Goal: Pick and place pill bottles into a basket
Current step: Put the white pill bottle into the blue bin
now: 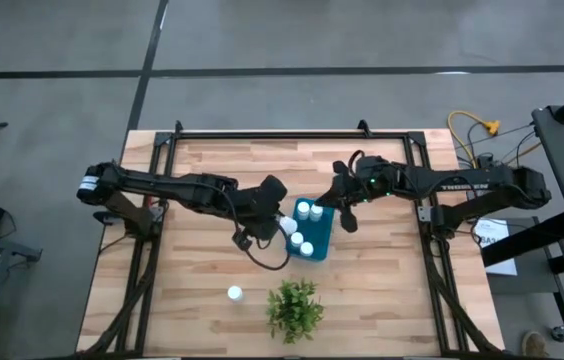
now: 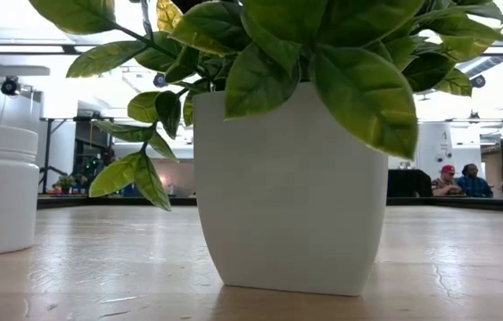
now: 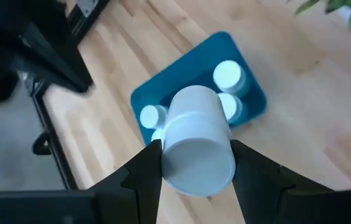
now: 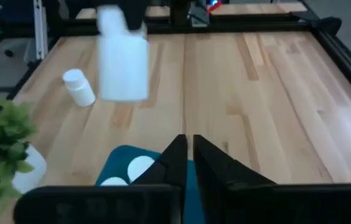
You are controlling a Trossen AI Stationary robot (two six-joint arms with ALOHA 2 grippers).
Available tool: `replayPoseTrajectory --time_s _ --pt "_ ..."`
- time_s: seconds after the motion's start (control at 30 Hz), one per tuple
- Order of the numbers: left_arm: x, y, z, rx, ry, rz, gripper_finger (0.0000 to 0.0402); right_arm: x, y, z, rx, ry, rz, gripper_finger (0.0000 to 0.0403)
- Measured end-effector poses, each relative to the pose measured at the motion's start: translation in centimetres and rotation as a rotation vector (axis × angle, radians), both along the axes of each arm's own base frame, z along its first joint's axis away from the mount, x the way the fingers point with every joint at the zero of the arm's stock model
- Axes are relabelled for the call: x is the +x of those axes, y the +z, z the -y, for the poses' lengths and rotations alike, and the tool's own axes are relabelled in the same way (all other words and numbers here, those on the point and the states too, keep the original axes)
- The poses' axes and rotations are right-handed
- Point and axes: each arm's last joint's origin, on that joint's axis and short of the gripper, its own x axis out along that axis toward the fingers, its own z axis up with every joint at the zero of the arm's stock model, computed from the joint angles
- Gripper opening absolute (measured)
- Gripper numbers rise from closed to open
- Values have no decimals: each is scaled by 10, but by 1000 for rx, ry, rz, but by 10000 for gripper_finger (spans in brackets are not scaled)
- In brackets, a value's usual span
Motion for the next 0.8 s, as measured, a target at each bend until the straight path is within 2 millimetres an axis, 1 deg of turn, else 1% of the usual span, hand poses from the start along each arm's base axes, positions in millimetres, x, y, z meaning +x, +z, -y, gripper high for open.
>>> replayPoseTrajectory --time_s 0.13,0.3,0.43,0.5,0.6,0.73,0.8 --pt "-5 -3 -6 -6 18 74 147 -19 19 -4 1 12 53 9" --pt "-11 -5 -12 -14 35 150 147 -53 41 -14 -6 36 123 8" --pt "-13 -4 -16 -21 40 216 147 -80 48 -21 -15 58 197 8" --pt "-12 -4 -18 -21 43 232 147 -92 45 -24 -16 65 220 8" --pt "-10 -5 -20 -25 45 240 147 -104 36 -27 -2 70 237 8" --pt "-4 -4 -22 -29 16 258 147 -116 14 -27 10 56 218 8" --pt "-1 -7 -24 -35 7 246 147 -120 2 -27 23 30 215 8"
